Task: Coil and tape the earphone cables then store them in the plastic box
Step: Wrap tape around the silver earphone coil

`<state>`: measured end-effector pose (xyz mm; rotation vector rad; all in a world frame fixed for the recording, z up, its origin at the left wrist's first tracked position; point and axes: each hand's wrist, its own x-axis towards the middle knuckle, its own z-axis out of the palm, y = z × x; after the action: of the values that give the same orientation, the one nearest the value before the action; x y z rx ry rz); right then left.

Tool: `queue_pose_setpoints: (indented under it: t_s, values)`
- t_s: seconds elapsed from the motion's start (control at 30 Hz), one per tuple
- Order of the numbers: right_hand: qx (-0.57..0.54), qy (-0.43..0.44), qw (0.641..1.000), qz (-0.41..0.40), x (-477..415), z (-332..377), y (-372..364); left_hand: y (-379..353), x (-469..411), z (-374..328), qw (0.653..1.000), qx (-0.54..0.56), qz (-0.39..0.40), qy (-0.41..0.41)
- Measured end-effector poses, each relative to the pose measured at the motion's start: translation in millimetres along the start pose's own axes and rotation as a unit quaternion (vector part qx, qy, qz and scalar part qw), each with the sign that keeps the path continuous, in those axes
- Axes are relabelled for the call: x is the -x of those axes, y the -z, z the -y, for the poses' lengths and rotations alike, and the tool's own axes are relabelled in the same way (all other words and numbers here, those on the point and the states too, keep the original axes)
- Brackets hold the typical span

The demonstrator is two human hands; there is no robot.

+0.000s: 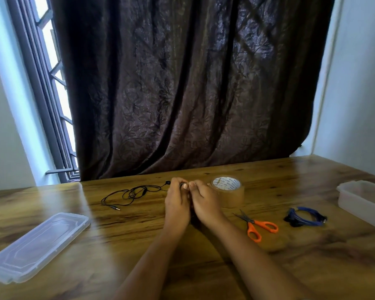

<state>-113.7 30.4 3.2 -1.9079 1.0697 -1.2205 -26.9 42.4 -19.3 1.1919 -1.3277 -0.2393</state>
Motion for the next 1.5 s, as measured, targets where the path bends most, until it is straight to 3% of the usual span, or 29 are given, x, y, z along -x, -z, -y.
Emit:
queue_pose_setpoints:
  t_s: [0.17,0.3,0.5,0.7,0.9,1.03,1.13,1.27,1.5]
  values:
    - [-0.099,-0.045,0.994,-0.017,19,23,3,-10,2,-6,0.998,0.019,-0.043,-0.028]
    - [-0.152,-0.094,0.984,-0.026,36,24,19,-23,15,-23,0.998,0.018,-0.029,-0.05]
    - [-0.185,-0.089,0.978,-0.039,56,21,70,-51,32,-62,0.988,0.147,0.036,-0.002]
    - [-0.217,-0.092,0.97,-0.06,68,16,116,-113,29,-81,0.988,0.147,0.02,0.037]
    - [-0.25,-0.186,0.943,-0.119,65,-40,180,-186,33,-88,0.982,0.144,0.06,0.111]
    - [-0.276,-0.233,0.919,-0.159,58,-66,219,-221,52,-98,0.987,0.117,0.08,0.082]
    - [-0.266,-0.265,0.911,-0.17,45,-82,241,-233,57,-98,0.987,0.069,0.139,0.031]
    - [-0.233,-0.262,0.92,-0.176,25,-93,263,-234,57,-91,0.979,-0.078,0.182,-0.04]
    - [-0.17,-0.248,0.923,-0.241,12,-97,280,-229,59,-93,0.956,-0.184,0.207,-0.096]
